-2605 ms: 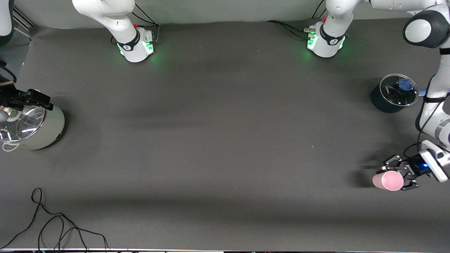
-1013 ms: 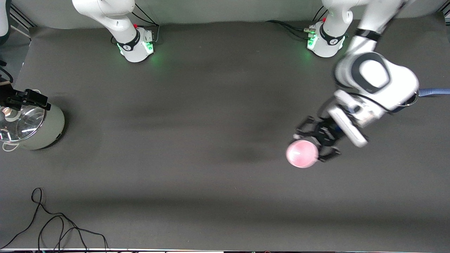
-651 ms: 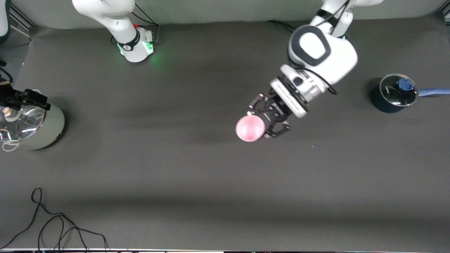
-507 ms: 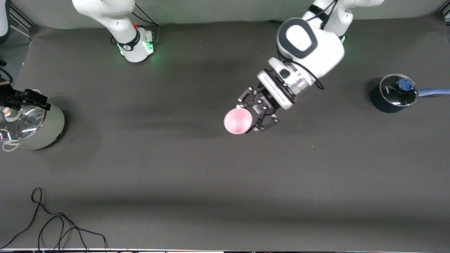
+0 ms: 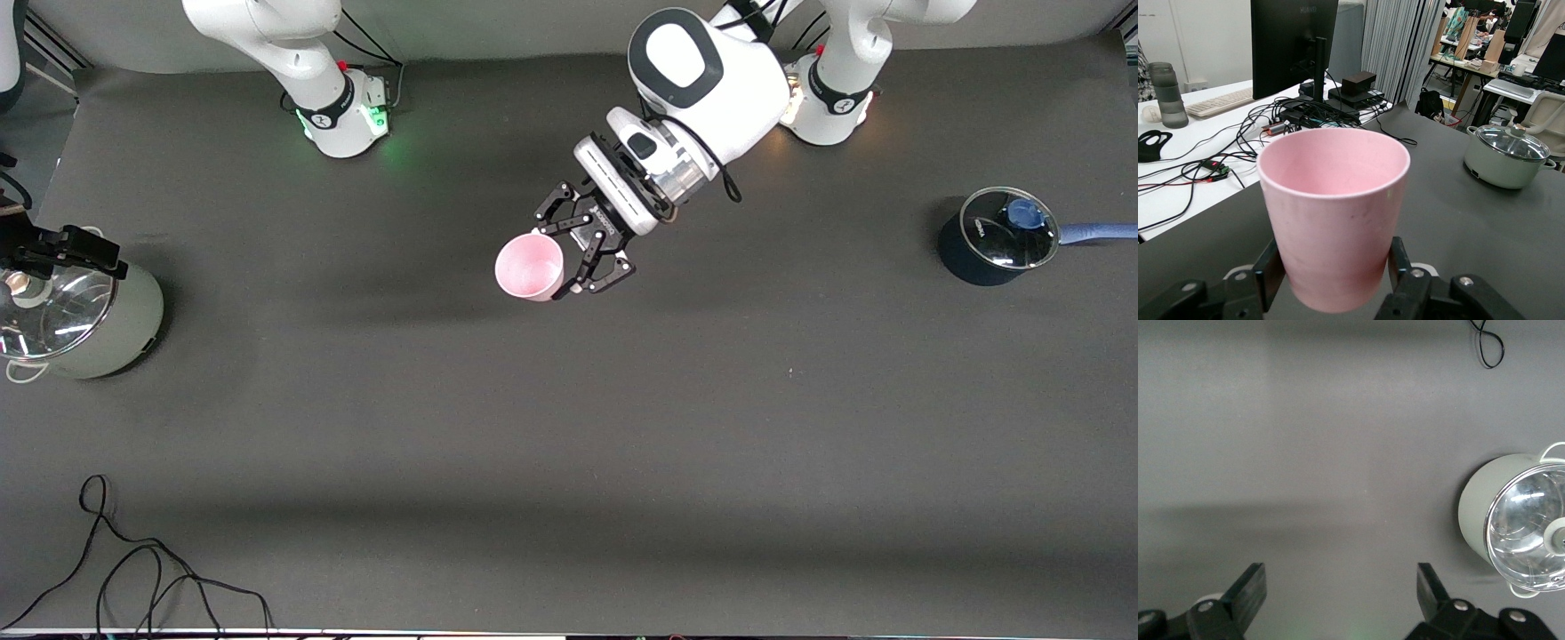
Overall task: Transfer pink cup from left to right arm
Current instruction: 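Lift the pink cup with the left gripper toward the table middle, then hold the cup with the left gripper while the right gripper reaches it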
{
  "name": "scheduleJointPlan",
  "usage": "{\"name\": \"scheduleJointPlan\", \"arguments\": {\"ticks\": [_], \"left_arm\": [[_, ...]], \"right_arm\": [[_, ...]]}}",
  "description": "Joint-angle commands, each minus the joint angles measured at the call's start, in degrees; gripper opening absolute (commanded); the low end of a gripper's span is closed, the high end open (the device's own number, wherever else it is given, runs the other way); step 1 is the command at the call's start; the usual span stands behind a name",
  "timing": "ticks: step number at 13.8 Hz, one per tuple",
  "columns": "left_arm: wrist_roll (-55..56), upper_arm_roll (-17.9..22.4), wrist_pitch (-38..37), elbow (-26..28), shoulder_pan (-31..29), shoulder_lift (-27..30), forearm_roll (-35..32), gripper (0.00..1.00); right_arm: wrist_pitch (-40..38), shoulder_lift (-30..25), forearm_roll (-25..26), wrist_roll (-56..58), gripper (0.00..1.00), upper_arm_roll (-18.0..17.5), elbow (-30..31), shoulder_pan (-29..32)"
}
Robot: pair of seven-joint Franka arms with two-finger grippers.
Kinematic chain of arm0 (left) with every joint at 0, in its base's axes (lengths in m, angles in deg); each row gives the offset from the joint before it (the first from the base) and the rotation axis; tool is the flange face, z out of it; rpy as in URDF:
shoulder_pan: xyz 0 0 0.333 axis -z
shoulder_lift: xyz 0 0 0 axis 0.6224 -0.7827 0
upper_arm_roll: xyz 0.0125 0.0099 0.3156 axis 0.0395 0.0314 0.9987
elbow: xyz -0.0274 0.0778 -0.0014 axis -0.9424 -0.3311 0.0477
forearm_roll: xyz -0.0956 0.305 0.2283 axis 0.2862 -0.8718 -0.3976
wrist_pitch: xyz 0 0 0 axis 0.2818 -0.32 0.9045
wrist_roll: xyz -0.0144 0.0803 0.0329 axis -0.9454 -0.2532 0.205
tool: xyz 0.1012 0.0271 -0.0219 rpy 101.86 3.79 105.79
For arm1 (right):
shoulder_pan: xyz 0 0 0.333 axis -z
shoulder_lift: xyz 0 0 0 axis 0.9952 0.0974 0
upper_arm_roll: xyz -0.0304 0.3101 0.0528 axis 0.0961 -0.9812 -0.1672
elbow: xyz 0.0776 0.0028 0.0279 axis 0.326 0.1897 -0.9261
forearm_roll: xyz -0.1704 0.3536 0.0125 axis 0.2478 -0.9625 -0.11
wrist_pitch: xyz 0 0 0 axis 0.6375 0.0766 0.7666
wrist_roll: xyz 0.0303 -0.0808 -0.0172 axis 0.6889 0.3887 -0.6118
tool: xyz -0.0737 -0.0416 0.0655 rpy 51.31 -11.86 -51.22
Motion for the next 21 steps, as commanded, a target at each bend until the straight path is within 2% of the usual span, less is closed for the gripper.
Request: {"name": "scheduleJointPlan", "arguments": {"ticks": [1, 4, 6, 9, 13, 18, 21], "left_arm": [[-0.11, 0.73, 1.29, -1.61, 1.17, -0.81, 1.31, 0.32], [0.86, 0.64, 3.04, -2.04, 1.25, -0.81, 1.31, 0.32], [1.91, 0.73, 3.40, -2.66, 1.25, -0.90, 1.31, 0.32], [2.79, 0.73, 3.66, -2.93, 1.25, -0.90, 1.22, 0.32], [3.23, 0.73, 4.98, -3.10, 1.61, -0.90, 1.22, 0.32], [3.23, 0.64, 4.98, -3.10, 1.61, -0.90, 1.13, 0.32], [3.67, 0.64, 5.07, -3.10, 1.52, -0.81, 1.13, 0.32]], "right_arm": [[-0.66, -0.16, -0.97, 0.89, 1.00, 0.04, -0.71, -0.01], [-0.57, 0.02, -6.50, -0.77, 1.00, -0.74, -1.84, -0.46], [-0.57, 0.28, -8.44, -4.97, 1.00, -1.71, -3.42, -1.33], [-0.40, 1.15, -9.67, -16.57, 1.00, -1.89, -6.58, -8.69], [0.39, 4.67, -15.73, -25.72, 1.00, -1.89, -12.39, -14.76], [6.53, 9.67, -15.83, -41.35, 1.00, -1.89, -16.52, -24.34], [7.25, 14.15, -15.13, -47.53, 1.00, -1.89, -20.11, -29.45]]}}
